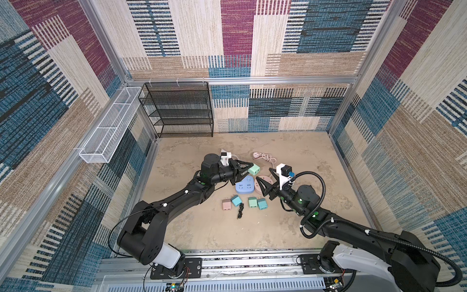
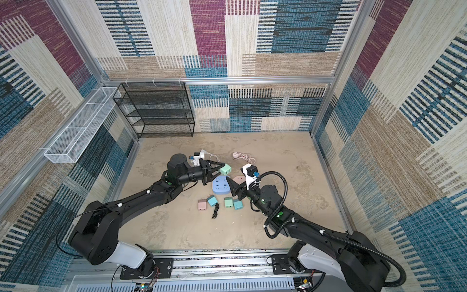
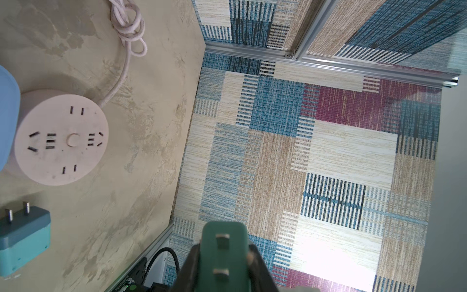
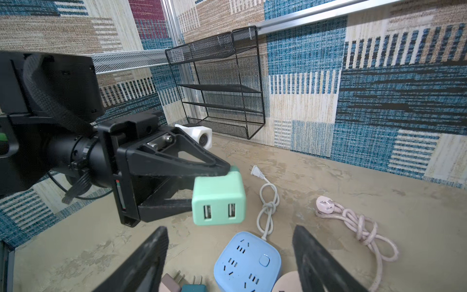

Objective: Insert the plug

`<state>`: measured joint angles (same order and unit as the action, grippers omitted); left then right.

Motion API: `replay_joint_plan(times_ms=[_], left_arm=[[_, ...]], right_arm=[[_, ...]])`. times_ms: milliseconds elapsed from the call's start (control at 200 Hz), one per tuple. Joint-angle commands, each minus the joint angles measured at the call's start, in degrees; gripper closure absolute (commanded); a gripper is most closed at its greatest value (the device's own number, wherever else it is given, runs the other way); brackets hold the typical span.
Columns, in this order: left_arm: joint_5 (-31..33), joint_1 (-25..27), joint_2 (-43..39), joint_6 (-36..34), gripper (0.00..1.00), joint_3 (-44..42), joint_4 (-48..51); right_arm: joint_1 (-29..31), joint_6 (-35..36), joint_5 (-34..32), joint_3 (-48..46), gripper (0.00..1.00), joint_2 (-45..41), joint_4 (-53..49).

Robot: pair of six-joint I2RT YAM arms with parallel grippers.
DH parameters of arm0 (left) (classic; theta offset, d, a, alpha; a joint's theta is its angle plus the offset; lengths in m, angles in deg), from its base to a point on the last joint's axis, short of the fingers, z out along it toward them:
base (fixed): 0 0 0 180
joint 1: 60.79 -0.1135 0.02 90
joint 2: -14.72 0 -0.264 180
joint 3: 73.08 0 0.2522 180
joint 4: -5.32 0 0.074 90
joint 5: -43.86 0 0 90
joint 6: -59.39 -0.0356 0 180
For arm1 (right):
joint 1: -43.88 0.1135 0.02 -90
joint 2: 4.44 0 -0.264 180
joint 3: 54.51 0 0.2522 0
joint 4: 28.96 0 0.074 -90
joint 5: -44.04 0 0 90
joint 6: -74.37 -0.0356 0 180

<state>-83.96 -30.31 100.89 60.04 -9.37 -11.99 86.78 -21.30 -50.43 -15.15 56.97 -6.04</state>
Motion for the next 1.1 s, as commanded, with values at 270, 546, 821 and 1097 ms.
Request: replay_joint_plan(times_ms=[270,546,821,1097], left_arm=[[0.0,1.3,0.7,3.2,1.00,-0.4,-6.9],[-0.2,1.9,0.7,3.2,1.00,-0.2,-7.2],[-0.2,2.0,0.7,3.7,1.00,-0.6,-8.3],[-0.4,2.3,0.8,3.9,1.00,-0.7,-8.4]], right_arm=[[0.0,3.6,1.7,2.5,0.28,2.4,0.6],[0.0,3.3,2.0,3.0,0.33,2.9,1.1],[-0.1,1.3,2.8,3.4,0.37,4.4,2.3],[-0.2,0.9,2.7,3.9,0.38,5.3,3.5]])
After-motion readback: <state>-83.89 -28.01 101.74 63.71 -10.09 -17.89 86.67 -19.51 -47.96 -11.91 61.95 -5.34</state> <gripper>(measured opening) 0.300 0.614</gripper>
